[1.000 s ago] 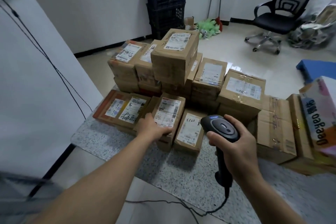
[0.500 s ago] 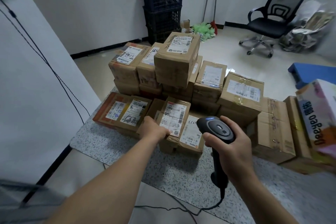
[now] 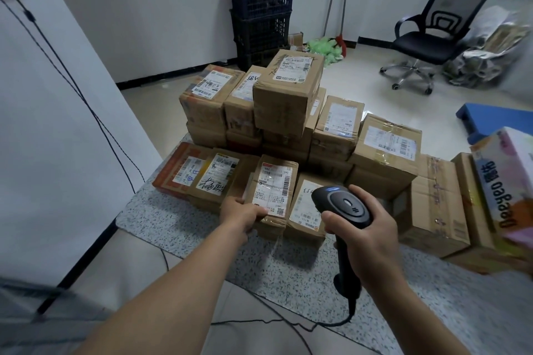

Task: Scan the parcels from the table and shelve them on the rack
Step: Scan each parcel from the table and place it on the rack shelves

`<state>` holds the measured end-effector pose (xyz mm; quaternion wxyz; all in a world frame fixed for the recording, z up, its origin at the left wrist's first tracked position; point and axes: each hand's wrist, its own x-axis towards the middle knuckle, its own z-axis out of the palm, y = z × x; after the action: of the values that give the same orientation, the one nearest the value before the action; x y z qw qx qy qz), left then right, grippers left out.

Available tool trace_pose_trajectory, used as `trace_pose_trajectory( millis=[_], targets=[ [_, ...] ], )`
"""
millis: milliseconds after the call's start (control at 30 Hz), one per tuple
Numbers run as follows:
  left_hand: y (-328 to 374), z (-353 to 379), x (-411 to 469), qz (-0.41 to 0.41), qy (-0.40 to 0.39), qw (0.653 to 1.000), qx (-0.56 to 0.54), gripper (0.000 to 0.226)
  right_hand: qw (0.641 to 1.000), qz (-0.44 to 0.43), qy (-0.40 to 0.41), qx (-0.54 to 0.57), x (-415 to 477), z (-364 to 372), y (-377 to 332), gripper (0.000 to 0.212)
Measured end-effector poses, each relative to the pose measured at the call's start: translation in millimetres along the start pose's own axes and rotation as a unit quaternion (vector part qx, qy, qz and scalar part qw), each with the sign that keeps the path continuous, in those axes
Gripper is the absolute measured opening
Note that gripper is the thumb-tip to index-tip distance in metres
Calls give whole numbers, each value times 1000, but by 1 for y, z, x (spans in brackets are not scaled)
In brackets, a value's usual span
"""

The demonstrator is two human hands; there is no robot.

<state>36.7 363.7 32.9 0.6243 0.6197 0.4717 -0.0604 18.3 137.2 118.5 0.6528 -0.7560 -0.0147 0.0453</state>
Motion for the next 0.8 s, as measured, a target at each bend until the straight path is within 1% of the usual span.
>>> trace_pose_trajectory(
  millis=[100,233,300,367,433,500,633,700,800],
  targets=[
    [-2,-10,1,0,-37,999,2,52,1000,0,1,-6,-3,2,-1,85],
    [3,-33,-7,41,-85,991,92,55,1000,4,-2,-4,-7,11,-4,82],
    [6,-46,-12,65,-94,985,130,62,1000,-2,-8,-8,-11,19,-8,79],
    [9,-60,-16,83,-94,980,153,71,1000,-8,-15,-16,-16,28,-12,71],
    [12,-75,-18,96,-90,979,154,75,999,-11,-22,-22,-21,37,-16,63],
    [15,-92,-20,107,-79,980,148,79,999,-17,-26,-31,-27,47,-21,61],
    [27,-134,-23,152,-62,973,160,81,998,-31,-37,-50,-41,73,-35,63],
    [36,-161,-24,177,-58,968,170,86,996,-39,-46,-61,-49,87,-44,66],
    [54,-203,-32,221,-40,953,205,85,992,-64,-61,-89,-61,110,-60,73]
  ],
)
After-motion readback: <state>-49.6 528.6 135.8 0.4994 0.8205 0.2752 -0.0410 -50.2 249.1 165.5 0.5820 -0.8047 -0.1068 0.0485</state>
